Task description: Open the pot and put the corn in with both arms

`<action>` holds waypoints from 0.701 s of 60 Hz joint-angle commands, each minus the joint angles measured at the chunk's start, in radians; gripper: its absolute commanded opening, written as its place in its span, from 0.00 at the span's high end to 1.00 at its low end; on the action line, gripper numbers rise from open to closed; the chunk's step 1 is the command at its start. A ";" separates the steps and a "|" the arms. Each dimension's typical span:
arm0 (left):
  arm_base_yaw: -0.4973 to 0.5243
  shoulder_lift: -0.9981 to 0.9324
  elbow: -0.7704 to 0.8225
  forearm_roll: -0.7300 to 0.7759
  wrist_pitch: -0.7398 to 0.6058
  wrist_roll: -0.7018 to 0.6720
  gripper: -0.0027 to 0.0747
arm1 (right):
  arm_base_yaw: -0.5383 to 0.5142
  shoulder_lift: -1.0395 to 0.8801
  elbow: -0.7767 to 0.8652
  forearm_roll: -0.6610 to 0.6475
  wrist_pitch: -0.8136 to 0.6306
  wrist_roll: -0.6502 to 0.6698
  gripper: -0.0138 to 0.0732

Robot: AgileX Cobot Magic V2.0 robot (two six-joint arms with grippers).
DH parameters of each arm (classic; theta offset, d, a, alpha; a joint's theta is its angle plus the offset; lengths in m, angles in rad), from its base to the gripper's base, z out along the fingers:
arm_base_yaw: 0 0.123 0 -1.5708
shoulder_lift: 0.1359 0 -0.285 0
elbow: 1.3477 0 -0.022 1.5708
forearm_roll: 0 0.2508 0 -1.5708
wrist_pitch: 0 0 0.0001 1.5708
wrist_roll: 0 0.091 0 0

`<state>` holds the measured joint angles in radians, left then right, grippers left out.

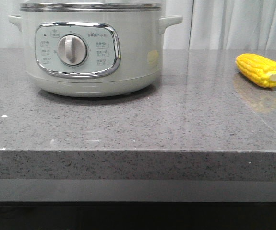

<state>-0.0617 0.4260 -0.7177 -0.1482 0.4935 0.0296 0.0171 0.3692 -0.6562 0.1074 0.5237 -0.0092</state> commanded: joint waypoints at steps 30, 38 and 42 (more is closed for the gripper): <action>-0.001 0.177 -0.022 0.122 -0.114 -0.006 0.81 | -0.001 0.167 -0.034 -0.007 -0.050 -0.011 0.79; -0.001 0.198 -0.022 0.135 -0.140 -0.006 0.43 | -0.001 0.167 -0.034 -0.007 -0.049 -0.011 0.43; -0.001 0.207 -0.022 0.106 -0.158 -0.006 0.30 | -0.001 0.167 -0.034 -0.007 -0.049 -0.011 0.25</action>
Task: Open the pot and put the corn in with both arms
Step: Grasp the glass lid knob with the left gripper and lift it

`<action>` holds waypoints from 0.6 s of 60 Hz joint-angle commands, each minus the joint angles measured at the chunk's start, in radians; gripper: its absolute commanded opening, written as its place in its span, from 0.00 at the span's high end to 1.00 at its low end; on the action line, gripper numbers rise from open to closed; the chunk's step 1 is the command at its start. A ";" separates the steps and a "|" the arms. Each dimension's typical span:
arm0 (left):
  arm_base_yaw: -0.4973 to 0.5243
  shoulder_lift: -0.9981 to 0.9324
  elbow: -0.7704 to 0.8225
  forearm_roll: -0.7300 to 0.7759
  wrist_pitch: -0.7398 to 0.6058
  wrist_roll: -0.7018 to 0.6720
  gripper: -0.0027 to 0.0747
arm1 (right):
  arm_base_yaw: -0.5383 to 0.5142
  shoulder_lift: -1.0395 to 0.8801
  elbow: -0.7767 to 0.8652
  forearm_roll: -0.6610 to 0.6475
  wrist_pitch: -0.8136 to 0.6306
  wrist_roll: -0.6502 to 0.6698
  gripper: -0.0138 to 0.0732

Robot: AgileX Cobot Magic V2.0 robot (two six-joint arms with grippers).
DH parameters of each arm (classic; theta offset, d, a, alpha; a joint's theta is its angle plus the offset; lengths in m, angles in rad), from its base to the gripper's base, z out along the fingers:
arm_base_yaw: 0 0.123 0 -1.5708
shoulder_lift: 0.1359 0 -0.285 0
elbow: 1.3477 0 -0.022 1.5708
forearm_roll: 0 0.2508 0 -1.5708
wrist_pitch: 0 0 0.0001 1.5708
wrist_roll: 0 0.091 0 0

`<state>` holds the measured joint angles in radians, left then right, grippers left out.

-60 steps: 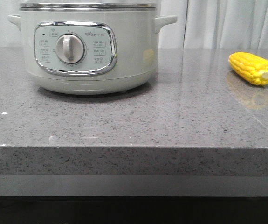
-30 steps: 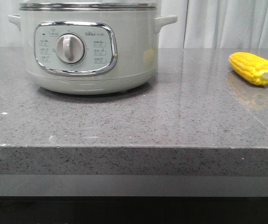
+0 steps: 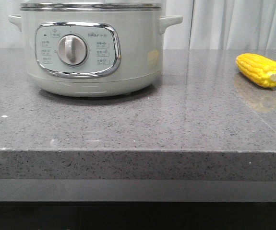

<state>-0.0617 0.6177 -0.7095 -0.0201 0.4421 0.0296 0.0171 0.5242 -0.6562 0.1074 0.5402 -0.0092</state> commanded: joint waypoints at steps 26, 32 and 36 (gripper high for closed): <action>-0.285 0.218 -0.097 -0.070 -0.295 -0.006 0.26 | -0.001 0.012 -0.034 -0.007 -0.066 -0.011 0.09; -0.356 0.300 -0.140 -0.070 -0.338 -0.006 0.26 | -0.001 0.012 -0.034 -0.007 -0.065 -0.011 0.09; -0.394 0.368 -0.175 -0.070 -0.388 -0.006 0.26 | -0.001 0.012 -0.034 -0.007 -0.065 -0.011 0.09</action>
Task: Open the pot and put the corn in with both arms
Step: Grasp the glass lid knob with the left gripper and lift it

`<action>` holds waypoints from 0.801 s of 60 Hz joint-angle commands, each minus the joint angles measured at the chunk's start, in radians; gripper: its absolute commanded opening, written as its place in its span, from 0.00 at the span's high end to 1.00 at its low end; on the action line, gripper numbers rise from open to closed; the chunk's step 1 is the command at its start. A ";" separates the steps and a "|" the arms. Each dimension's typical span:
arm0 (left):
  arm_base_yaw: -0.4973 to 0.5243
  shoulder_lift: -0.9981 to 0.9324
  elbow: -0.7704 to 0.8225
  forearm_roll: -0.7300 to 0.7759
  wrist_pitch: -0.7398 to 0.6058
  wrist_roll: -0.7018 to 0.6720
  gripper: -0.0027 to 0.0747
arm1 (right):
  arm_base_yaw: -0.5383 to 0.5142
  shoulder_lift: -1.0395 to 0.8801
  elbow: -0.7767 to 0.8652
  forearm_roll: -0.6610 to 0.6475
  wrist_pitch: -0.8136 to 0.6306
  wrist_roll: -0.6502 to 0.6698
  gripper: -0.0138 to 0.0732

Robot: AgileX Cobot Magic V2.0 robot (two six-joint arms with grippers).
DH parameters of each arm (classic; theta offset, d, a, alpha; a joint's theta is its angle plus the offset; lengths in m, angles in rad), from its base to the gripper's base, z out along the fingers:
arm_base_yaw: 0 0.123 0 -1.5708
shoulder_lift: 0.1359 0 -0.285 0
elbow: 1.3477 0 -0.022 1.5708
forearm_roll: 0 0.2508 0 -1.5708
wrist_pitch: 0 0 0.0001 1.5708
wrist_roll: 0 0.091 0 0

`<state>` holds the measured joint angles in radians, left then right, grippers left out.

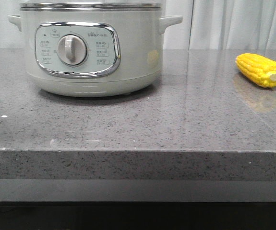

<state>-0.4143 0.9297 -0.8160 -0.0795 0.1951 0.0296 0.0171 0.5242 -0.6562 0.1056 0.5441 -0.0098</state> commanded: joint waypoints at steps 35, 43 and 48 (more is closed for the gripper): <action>-0.081 0.511 -0.494 -0.043 -0.195 -0.006 0.26 | -0.001 0.012 -0.034 -0.006 -0.069 -0.010 0.09; -0.081 0.580 -0.565 -0.076 -0.195 -0.006 0.26 | -0.001 0.012 -0.034 -0.006 -0.069 -0.010 0.09; -0.079 0.620 -0.589 -0.070 -0.195 -0.006 0.26 | -0.001 0.012 -0.034 -0.006 -0.069 -0.010 0.09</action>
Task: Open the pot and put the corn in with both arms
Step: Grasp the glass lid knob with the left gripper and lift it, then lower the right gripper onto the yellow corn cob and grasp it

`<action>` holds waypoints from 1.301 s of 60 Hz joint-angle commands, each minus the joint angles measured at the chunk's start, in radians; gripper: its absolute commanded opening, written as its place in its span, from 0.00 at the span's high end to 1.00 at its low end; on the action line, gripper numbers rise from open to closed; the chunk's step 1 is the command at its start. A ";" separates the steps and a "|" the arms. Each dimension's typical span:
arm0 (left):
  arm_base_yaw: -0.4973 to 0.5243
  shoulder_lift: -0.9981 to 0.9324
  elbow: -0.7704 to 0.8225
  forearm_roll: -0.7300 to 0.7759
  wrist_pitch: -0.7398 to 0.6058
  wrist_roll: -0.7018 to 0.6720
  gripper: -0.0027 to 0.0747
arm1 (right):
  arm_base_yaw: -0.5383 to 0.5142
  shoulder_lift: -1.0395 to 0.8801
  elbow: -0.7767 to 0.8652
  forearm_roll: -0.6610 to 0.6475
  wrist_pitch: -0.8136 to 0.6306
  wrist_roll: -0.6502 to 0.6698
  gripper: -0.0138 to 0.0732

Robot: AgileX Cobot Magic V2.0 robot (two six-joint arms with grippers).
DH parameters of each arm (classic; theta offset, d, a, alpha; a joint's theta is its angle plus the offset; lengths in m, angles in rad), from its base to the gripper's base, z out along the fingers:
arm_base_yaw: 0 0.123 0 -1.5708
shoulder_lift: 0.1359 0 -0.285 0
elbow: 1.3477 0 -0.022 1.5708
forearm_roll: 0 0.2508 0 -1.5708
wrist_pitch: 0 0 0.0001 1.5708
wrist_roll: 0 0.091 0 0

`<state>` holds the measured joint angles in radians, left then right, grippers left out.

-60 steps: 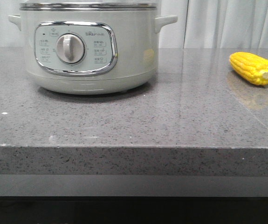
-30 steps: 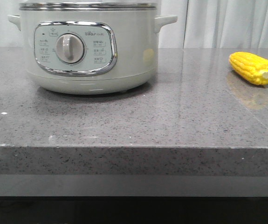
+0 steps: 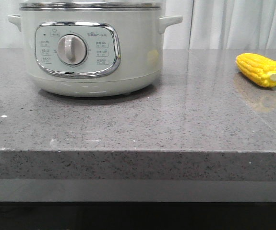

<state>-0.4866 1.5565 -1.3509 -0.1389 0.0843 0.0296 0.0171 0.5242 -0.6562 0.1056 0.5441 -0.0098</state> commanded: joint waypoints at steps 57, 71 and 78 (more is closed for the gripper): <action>-0.009 0.069 -0.101 -0.014 -0.117 -0.006 0.68 | -0.001 0.012 -0.034 -0.006 -0.069 -0.010 0.09; -0.019 0.007 -0.216 -0.014 -0.018 -0.006 0.68 | -0.001 0.012 -0.034 -0.006 -0.069 -0.010 0.09; -0.016 -0.060 -0.228 -0.012 0.028 -0.006 0.68 | -0.001 0.012 -0.034 -0.006 -0.069 -0.010 0.09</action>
<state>-0.4985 1.6165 -1.5205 -0.1438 0.2224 0.0296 0.0171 0.5242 -0.6562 0.1056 0.5441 -0.0098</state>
